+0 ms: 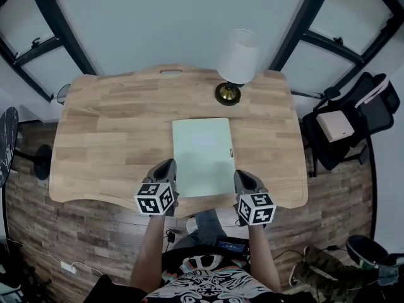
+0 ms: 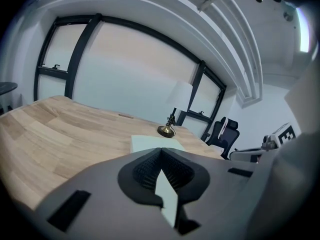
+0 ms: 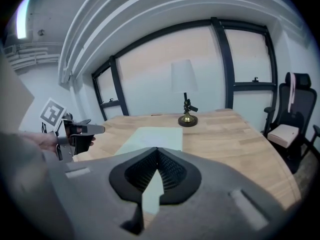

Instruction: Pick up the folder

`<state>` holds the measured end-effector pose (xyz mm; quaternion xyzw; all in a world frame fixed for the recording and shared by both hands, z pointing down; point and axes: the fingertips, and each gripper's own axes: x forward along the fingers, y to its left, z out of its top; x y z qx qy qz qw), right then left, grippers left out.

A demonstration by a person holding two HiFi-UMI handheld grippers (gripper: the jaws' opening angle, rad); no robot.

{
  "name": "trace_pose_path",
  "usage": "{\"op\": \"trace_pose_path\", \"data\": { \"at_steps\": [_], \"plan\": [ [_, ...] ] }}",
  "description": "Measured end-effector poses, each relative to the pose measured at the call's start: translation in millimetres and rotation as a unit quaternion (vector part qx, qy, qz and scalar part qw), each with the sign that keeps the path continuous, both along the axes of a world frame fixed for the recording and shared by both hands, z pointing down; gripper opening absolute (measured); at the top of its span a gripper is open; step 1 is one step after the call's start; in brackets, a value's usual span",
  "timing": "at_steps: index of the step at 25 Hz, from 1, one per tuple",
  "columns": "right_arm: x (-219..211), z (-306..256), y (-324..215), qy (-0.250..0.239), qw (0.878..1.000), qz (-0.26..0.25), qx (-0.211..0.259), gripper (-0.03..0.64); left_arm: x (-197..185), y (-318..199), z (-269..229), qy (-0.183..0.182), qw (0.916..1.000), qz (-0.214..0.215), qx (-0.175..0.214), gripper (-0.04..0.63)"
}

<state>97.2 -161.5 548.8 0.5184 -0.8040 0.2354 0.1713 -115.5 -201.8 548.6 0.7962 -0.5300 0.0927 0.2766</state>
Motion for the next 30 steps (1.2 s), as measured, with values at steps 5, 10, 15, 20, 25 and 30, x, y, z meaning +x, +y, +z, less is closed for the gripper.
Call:
{"op": "trace_pose_path", "data": {
  "at_steps": [5, 10, 15, 20, 25, 30],
  "plan": [
    [-2.9, -8.5, -11.3, -0.063, 0.997, 0.006, 0.035, 0.005, -4.2, -10.7, 5.4, 0.011, 0.9999, -0.008, -0.004, 0.006],
    [7.7, -2.1, -26.2, -0.063, 0.997, 0.019, 0.036, 0.005, -5.6, -20.5, 14.5, 0.019, 0.9997, -0.015, -0.011, 0.008],
    [9.6, 27.1, -39.5, -0.078, 0.997, 0.027, -0.007, 0.005, -8.4, -29.6, 34.1, 0.021, 0.9994, -0.011, -0.025, 0.008],
    [8.0, 48.0, -56.7, -0.088, 0.995, 0.015, -0.045, 0.011, -11.7, -42.3, 51.8, 0.038, 0.9982, -0.017, -0.043, 0.009],
    [10.2, 62.1, -67.2, -0.088, 0.994, 0.008, -0.064, 0.053, -10.0, -47.6, 66.3, 0.061, 0.9964, -0.023, -0.055, 0.034],
    [6.5, 84.1, -78.6, -0.126, 0.987, 0.008, -0.103, 0.204, -7.5, -51.5, 84.6, 0.078, 0.9936, -0.019, -0.08, 0.165]
  ]
}}
